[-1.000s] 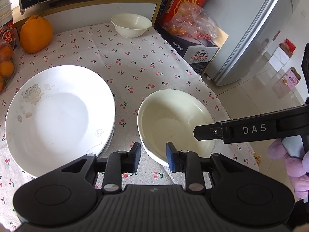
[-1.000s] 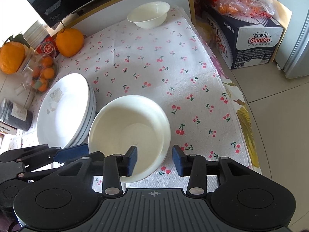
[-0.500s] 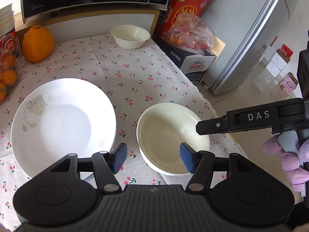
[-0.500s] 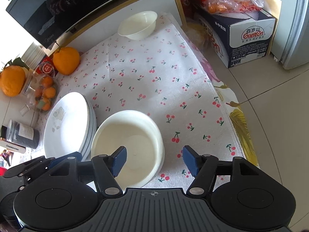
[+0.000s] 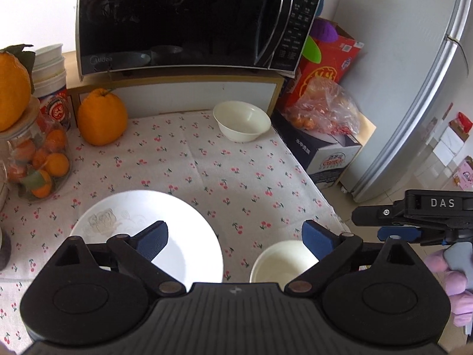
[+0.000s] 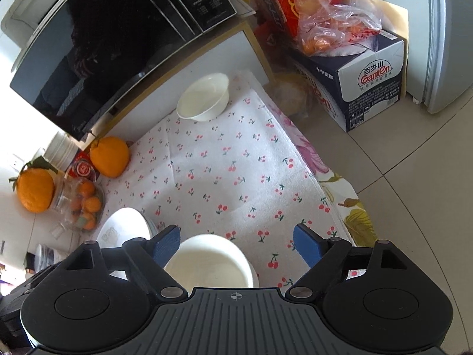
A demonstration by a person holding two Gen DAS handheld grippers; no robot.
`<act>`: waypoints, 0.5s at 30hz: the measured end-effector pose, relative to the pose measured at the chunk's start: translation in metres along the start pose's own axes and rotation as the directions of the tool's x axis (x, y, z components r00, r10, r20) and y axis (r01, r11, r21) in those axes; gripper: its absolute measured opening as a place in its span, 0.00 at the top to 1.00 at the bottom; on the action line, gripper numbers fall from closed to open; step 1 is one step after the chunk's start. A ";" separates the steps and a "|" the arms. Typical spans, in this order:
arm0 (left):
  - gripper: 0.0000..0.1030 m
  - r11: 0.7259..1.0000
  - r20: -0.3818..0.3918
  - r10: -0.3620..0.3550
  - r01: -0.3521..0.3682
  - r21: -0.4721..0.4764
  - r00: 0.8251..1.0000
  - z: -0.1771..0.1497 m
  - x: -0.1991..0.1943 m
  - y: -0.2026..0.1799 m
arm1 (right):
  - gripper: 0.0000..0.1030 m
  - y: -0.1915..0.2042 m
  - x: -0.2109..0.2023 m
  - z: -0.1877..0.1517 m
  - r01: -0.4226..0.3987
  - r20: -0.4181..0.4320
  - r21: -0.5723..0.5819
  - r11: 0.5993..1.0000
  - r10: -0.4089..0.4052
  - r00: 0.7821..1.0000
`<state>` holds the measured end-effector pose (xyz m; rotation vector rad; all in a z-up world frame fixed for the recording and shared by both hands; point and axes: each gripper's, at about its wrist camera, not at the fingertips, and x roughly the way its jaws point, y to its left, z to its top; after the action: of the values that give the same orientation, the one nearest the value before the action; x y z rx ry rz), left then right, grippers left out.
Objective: Organize plates and bowls
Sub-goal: 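Open both grippers and release the cream bowl, then move both grippers to the small white bowl below the microwave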
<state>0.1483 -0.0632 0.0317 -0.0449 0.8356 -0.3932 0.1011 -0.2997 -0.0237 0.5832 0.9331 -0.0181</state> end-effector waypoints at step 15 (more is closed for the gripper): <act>0.01 0.995 0.087 0.095 -0.098 0.031 0.992 0.067 0.042 0.012 | 0.14 0.018 0.034 0.075 -0.169 0.080 0.005 0.986 0.168 0.983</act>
<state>0.2261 -0.0742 0.0445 0.0118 0.7431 -0.3128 0.1824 -0.3122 -0.0074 0.6663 0.8050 0.1049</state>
